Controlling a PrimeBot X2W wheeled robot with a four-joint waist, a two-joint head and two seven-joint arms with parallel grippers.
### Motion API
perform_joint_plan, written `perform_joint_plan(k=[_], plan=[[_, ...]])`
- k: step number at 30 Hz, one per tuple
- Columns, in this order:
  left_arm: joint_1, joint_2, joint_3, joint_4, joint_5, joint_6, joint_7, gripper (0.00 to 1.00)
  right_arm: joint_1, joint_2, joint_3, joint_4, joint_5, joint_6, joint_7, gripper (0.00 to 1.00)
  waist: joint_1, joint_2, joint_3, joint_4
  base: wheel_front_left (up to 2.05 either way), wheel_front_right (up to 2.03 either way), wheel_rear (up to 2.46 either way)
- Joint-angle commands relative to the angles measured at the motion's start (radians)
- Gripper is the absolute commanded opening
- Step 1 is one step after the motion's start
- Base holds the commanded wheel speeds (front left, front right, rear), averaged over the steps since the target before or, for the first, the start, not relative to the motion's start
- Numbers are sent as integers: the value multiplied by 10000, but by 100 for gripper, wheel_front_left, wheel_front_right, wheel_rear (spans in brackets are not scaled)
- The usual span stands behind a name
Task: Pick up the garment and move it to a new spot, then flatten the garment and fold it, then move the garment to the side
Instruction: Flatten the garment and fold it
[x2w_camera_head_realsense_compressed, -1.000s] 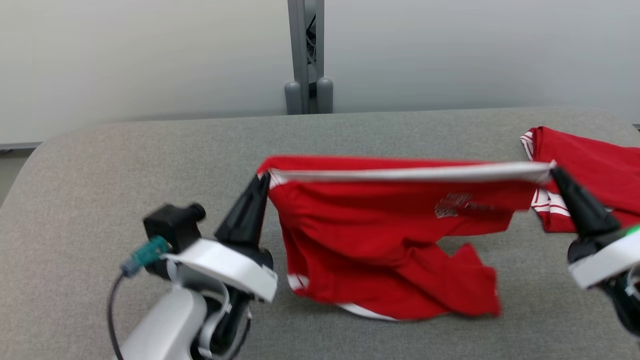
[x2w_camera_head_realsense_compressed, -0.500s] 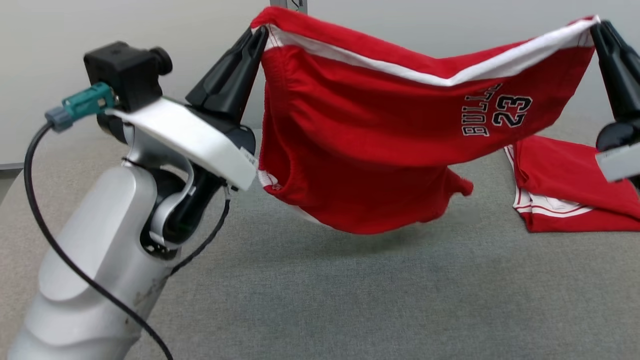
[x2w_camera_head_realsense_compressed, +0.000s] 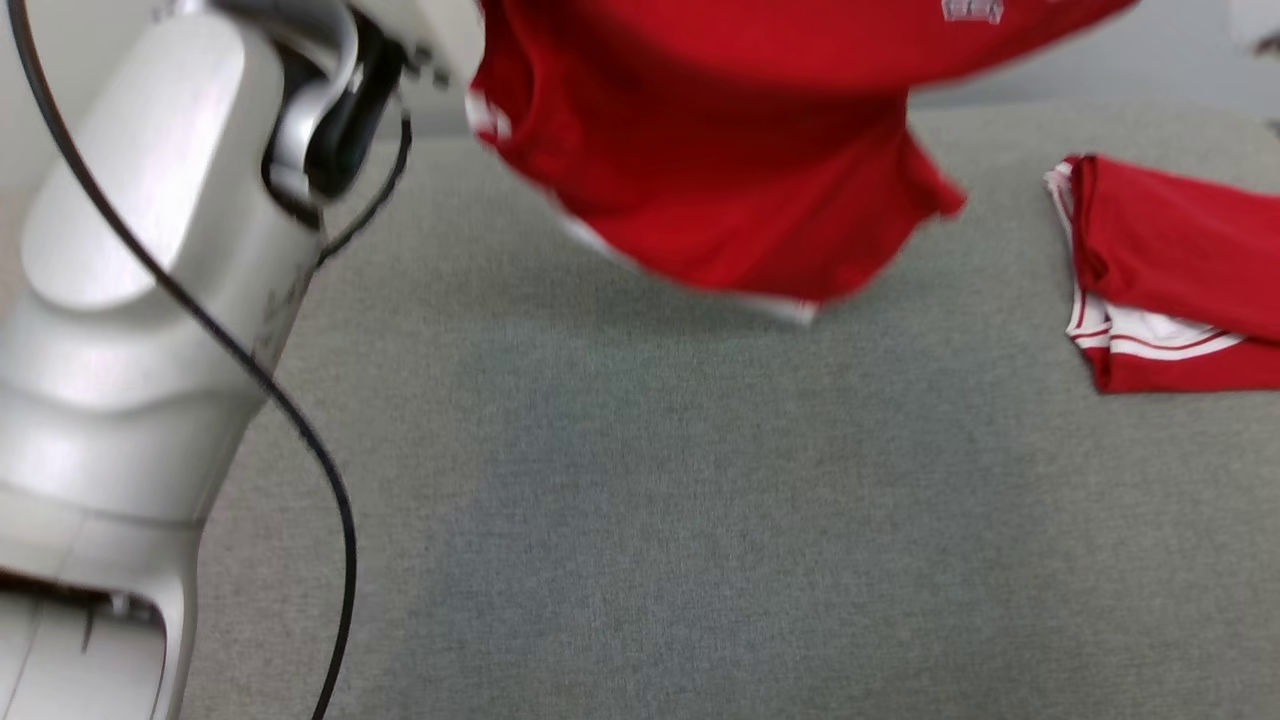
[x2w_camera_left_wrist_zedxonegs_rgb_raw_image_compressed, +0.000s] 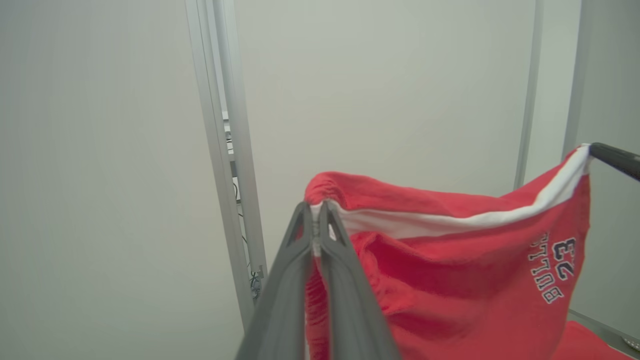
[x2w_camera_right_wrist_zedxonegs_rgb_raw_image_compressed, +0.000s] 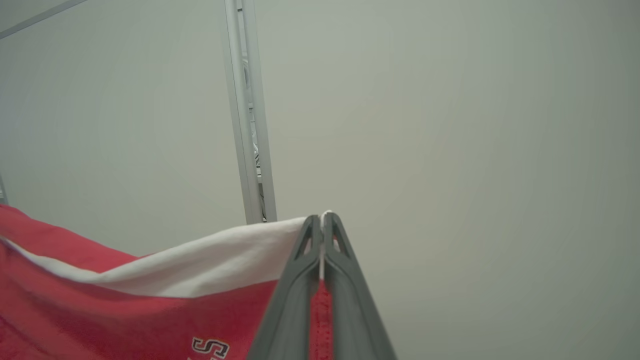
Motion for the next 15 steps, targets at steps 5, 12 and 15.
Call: perform_joint_plan(k=[5, 12, 15], plan=[[-2151, -461, -82, 1580, 700, -102, -1011, 0, -2150, -24, 393, 978, -260, 1, -524, 0, 0, 0, 2388, -25, 0, 0, 0], [-4970, -843, -270, 3848, 1797, 4, -2921, 0, -4469, 70, 979, 1883, -496, 1, -1388, 0, 0, 0, 4277, -394, 0, 0, 0], [-5635, -892, -326, 4366, 2126, -66, -3198, 0, -4996, 72, 906, 1966, -553, 1, -1456, 0, 0, 0, 4844, -558, 0, 0, 0]])
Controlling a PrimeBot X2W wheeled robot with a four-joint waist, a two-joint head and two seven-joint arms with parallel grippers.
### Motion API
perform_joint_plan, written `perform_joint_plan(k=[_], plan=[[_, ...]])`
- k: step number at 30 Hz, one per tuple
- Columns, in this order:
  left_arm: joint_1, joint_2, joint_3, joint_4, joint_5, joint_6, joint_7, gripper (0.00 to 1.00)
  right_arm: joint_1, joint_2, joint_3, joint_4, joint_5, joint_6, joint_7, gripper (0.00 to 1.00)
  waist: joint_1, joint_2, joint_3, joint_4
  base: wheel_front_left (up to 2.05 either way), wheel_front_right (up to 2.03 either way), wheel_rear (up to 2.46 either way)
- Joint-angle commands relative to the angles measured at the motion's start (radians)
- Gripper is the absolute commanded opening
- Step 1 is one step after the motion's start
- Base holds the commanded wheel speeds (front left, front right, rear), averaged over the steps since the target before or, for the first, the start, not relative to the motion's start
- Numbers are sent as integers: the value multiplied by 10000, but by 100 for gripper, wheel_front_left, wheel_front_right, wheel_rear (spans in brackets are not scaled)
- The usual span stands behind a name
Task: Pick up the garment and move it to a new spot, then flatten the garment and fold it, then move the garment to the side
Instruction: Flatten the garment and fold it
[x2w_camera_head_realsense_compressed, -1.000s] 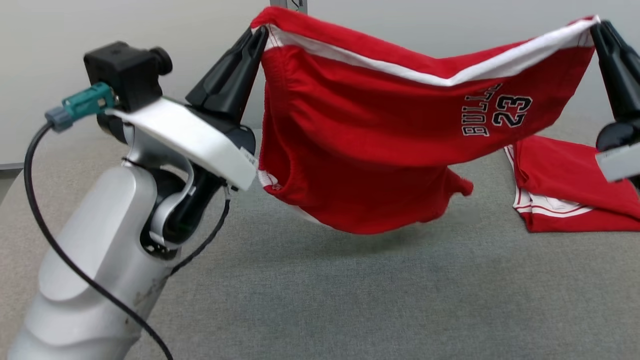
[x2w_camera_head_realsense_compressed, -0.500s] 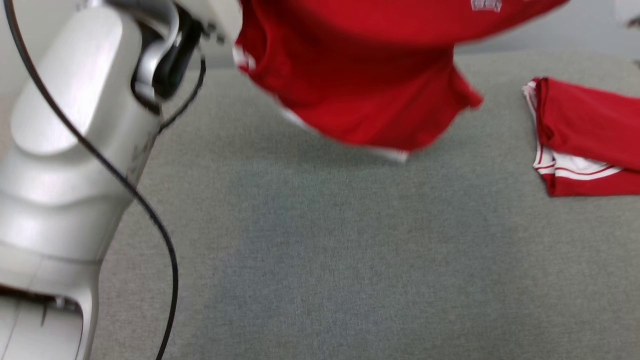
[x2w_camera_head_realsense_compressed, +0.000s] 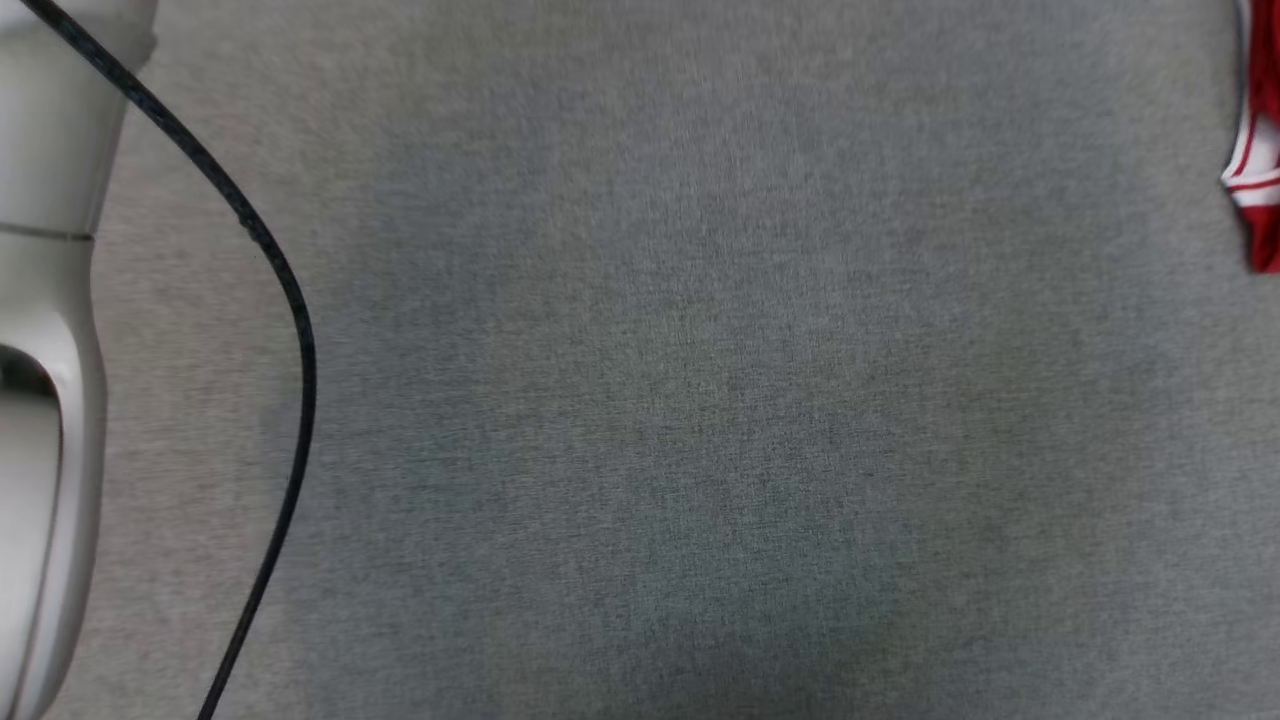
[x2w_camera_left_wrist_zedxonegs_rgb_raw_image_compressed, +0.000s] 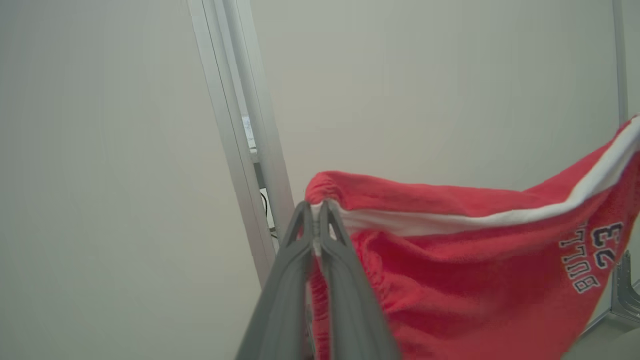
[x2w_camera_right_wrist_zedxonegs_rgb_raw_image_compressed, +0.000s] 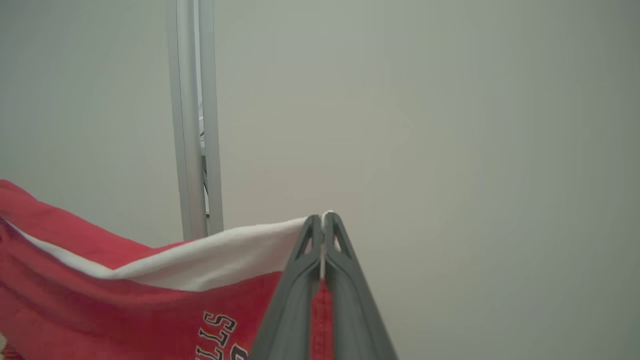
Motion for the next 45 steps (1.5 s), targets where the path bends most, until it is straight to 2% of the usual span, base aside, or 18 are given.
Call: perform_joint_plan(k=[1, 5, 9, 13, 15, 21, 26, 32, 38, 45], plan=[[-358, 47, 16, 212, 224, 62, -103, 0, -255, 14, -271, -77, -98, 1, -105, 0, 0, 0, 1206, -401, 0, 0, 0], [-58, -29, 383, -409, 520, -29, -128, 0, 185, 88, -1003, -637, -383, 1, -88, 0, 0, 0, 1658, -431, 0, 0, 0], [1019, -99, 677, -1243, 658, -524, -128, 0, 1346, 17, -1319, -1482, -540, 1, -86, 0, 0, 0, 1472, -381, 0, 0, 0], [2901, -126, 815, -2102, 725, -1028, -127, 0, 3274, -405, -944, -2307, -167, 1, -87, 0, 0, 0, 891, -265, 0, 0, 0], [3414, -75, 843, -2417, 751, -1115, -127, 0, 3758, -556, -879, -2520, -49, 1, -85, 0, 0, 0, 701, -253, 0, 0, 0], [7085, 289, 790, -4516, 738, -1327, -129, 0, 6816, -1468, -988, -3661, 457, -1, -85, 0, 0, 0, -503, -123, 0, 0, 0], [9792, 690, 390, -5841, 959, -1248, -129, 0, 9144, -1832, -1121, -4270, 609, 1, -85, 0, 0, 0, -1377, 34, 0, 0, 0], [12248, 1077, -297, -6777, 1066, -1164, -130, 0, 11331, -1876, -1425, -4517, 502, -1, -86, 0, 0, 0, -2390, 191, 0, 0, 0], [13927, 1440, -679, -7173, 1232, -875, -130, 0, 13190, -1726, -2085, -4747, 177, -1, -86, 0, 0, 0, -3245, 324, 0, 0, 0], [15735, 1615, -649, -7838, 1068, -419, -130, 0, 15132, -1426, -2364, -5292, -640, -1, -86, 0, 0, 0, -4226, 347, 0, 0, 0]])
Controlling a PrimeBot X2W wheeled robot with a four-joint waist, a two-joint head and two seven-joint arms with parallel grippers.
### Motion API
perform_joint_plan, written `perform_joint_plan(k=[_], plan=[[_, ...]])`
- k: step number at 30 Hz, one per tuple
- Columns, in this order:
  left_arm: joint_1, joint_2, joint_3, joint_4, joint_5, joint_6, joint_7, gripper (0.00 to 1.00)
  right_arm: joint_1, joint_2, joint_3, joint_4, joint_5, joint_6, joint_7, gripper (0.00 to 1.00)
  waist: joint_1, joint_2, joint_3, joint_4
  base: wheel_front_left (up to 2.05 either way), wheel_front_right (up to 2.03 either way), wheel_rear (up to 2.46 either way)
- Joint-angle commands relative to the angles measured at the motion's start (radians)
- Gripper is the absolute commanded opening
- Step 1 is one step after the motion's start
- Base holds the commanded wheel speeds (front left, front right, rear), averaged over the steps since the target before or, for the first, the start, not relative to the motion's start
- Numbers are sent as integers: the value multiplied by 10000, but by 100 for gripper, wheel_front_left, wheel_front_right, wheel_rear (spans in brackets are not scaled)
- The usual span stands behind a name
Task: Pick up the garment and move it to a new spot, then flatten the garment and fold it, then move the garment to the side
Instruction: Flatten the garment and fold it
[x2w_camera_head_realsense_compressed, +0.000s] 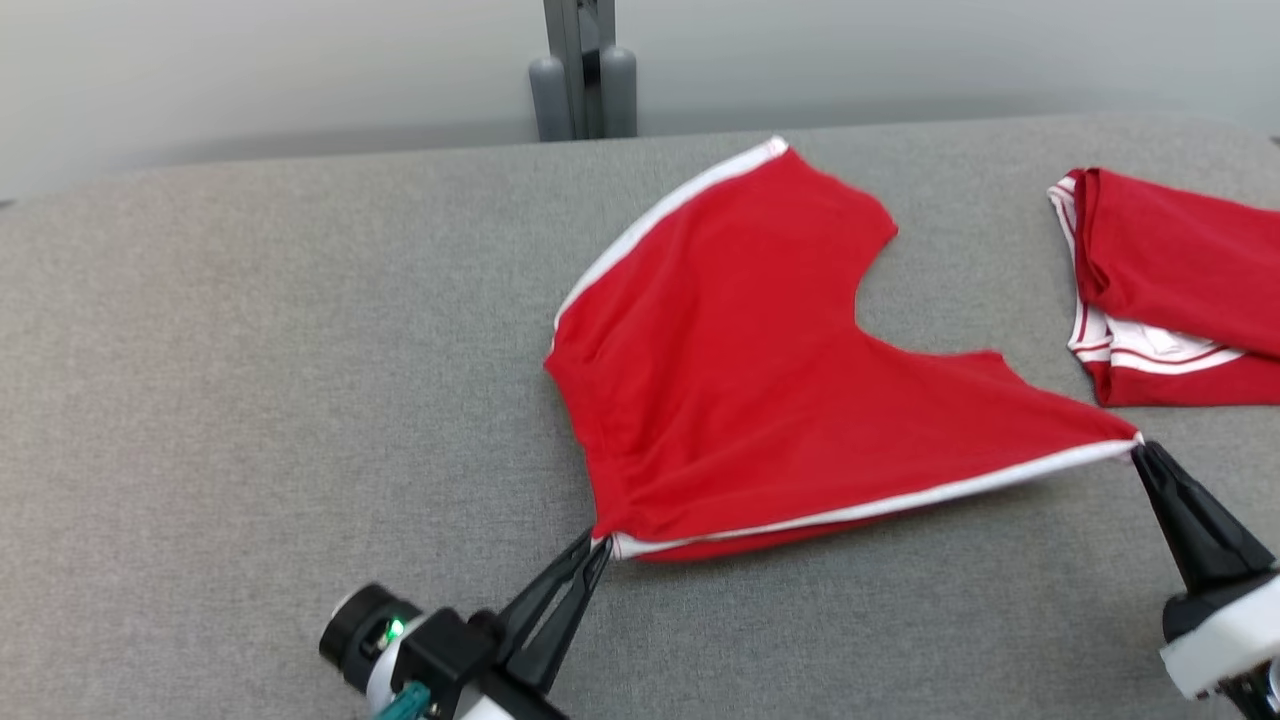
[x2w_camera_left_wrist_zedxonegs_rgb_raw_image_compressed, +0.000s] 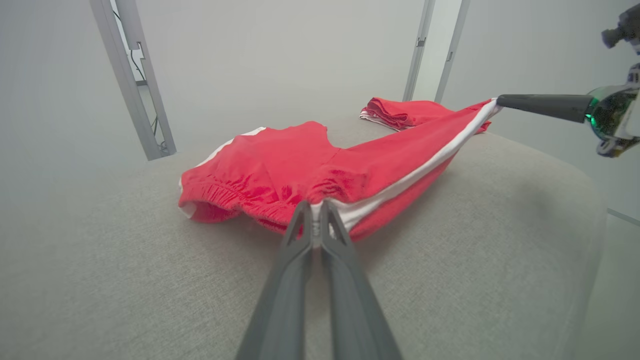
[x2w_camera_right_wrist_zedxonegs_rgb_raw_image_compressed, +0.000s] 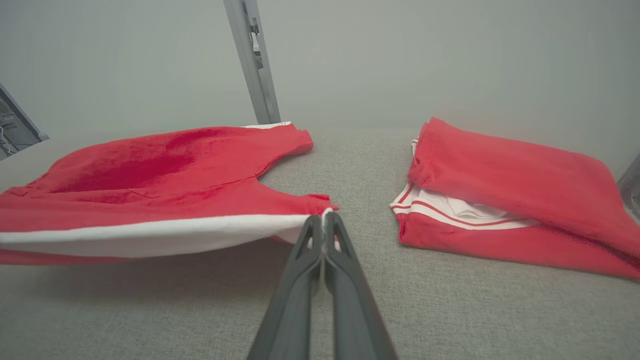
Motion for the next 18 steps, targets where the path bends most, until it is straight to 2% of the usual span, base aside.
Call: perform_joint_plan(k=[1, 5, 10, 14, 18], plan=[[333, 95, 37, -157, -27, 120, -42, 0, 353, -28, -167, -106, -74, -3, -40, 0, -1, 0, -451, 44, 0, 0, 0], [1117, 211, 176, -549, -473, 197, -4, 0, 1439, -191, -689, -511, -238, -3, -40, 0, -1, 0, -891, 206, 0, 0, 0], [1866, 283, 317, -1459, -2162, -371, 897, 0, 2757, -511, -1425, -1588, -432, -4, 351, 0, -1, 0, -1243, 421, 0, 0, 0], [1871, 280, 338, -1708, -2952, -572, 1441, 0, 2774, -475, -1558, -1968, -638, -4, 1045, 0, -1, 0, -1323, 434, 0, 0, 0], [1628, -50, 493, -1794, -4082, -674, 1939, 0, 2061, -54, -1562, -1712, -1111, -3, 2307, 0, -1, 0, -1295, 459, 0, 0, 0]])
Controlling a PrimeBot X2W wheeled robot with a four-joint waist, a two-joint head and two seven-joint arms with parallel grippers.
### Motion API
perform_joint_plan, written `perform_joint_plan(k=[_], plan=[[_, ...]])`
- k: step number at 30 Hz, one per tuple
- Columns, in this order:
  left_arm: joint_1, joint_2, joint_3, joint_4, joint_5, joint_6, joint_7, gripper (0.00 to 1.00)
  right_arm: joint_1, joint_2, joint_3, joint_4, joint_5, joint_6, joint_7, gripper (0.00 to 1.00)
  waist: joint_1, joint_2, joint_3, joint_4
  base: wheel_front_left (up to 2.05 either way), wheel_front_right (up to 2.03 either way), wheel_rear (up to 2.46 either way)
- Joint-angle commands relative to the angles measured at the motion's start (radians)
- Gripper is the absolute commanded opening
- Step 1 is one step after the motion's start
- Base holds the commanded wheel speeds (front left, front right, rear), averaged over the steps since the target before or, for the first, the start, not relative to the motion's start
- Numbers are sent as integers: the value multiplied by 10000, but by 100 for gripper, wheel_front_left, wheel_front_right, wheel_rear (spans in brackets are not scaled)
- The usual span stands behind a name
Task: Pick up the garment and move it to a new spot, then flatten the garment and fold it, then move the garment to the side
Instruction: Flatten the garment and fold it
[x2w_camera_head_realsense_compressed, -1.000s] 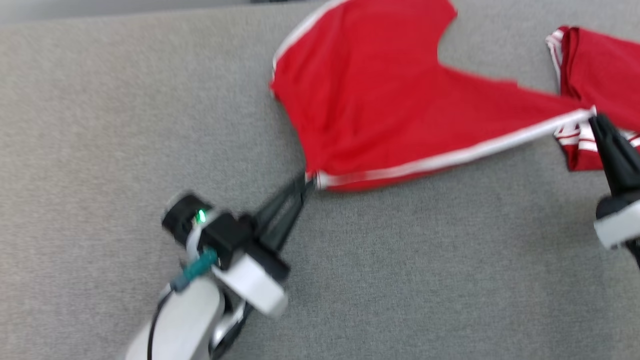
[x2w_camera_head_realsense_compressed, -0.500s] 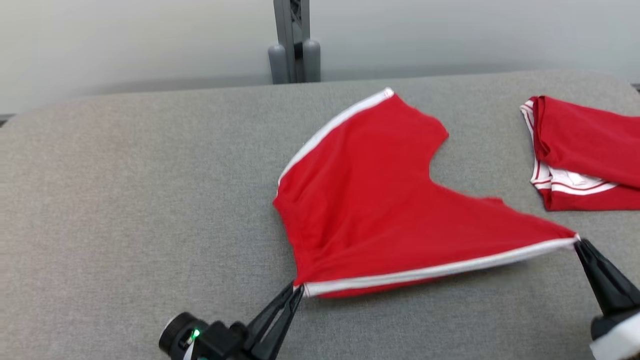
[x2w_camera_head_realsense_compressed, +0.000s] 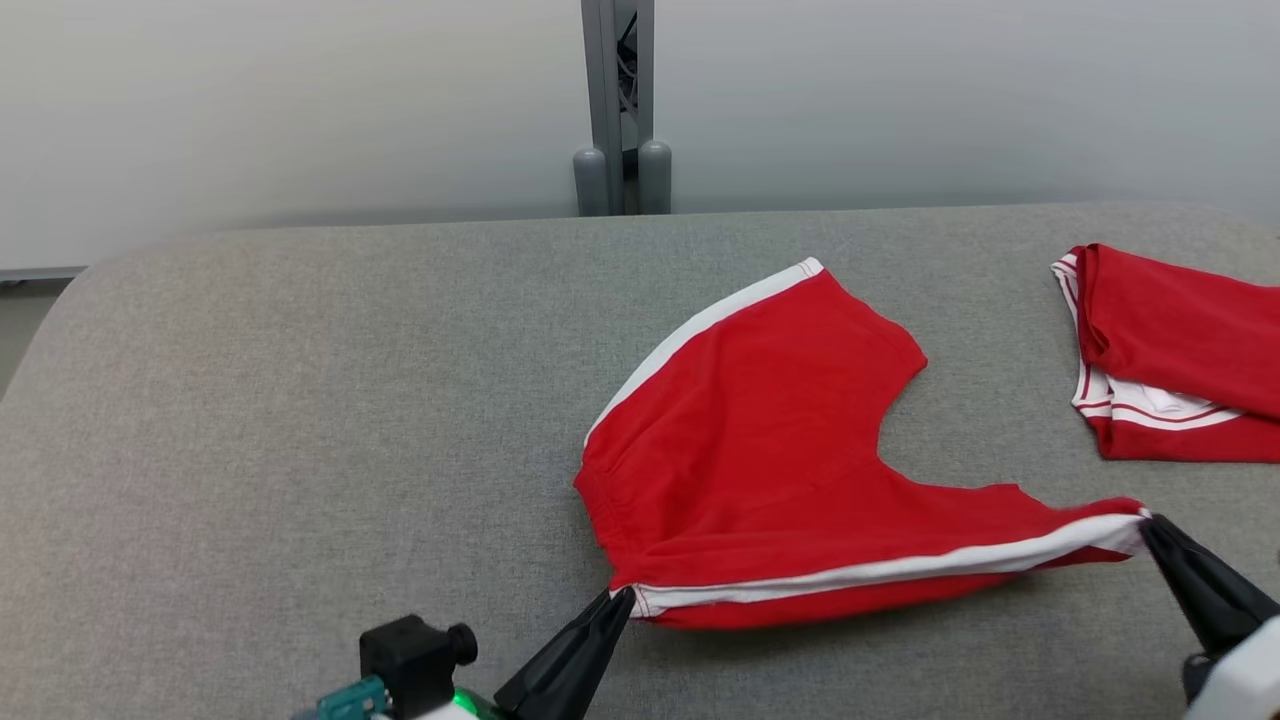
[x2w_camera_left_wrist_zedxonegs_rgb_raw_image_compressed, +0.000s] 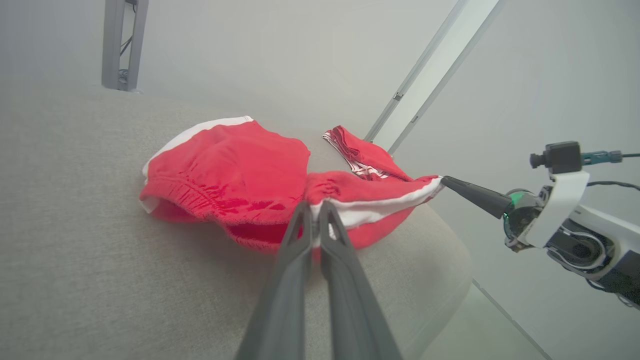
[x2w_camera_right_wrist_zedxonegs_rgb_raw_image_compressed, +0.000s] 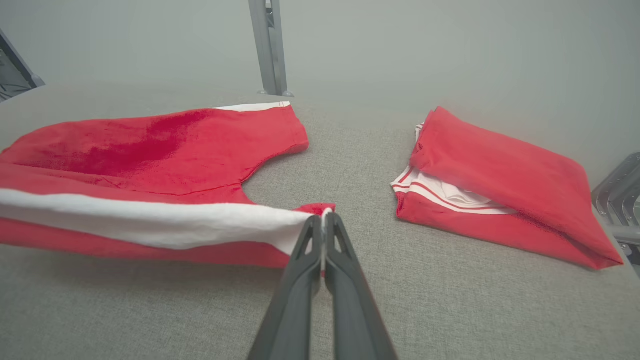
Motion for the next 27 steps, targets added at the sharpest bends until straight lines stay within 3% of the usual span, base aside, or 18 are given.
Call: perform_joint_plan(k=[1, 7, 14, 23, 27], plan=[[-198, 28, 68, 77, -45, -25, 65, 0, -229, 43, 34, 54, -127, 1, 105, 0, 1, 0, 46, 22, 0, 0, 0], [-883, -923, 397, 979, -1595, 20, 719, 0, -2099, 265, 512, 1135, -556, -1, 924, 0, 1, 0, 613, 262, 0, 0, 0], [-2198, -1739, 544, 2108, -1982, 378, 584, 0, -4416, 248, 895, 2805, -678, -1, 939, 0, 1, 0, 1646, 755, 0, 0, 0], [-3792, -2007, 263, 2830, -2240, 957, -407, 0, -7343, 214, 2179, 4737, -487, -1, 265, 0, 1, 0, 2780, 1254, 0, 0, 0], [-4307, -2023, -100, 2999, -2980, 1248, -831, 0, -8432, 242, 2981, 5505, -342, -1, -65, 0, 1, 0, 3040, 1505, 0, 0, 0]])
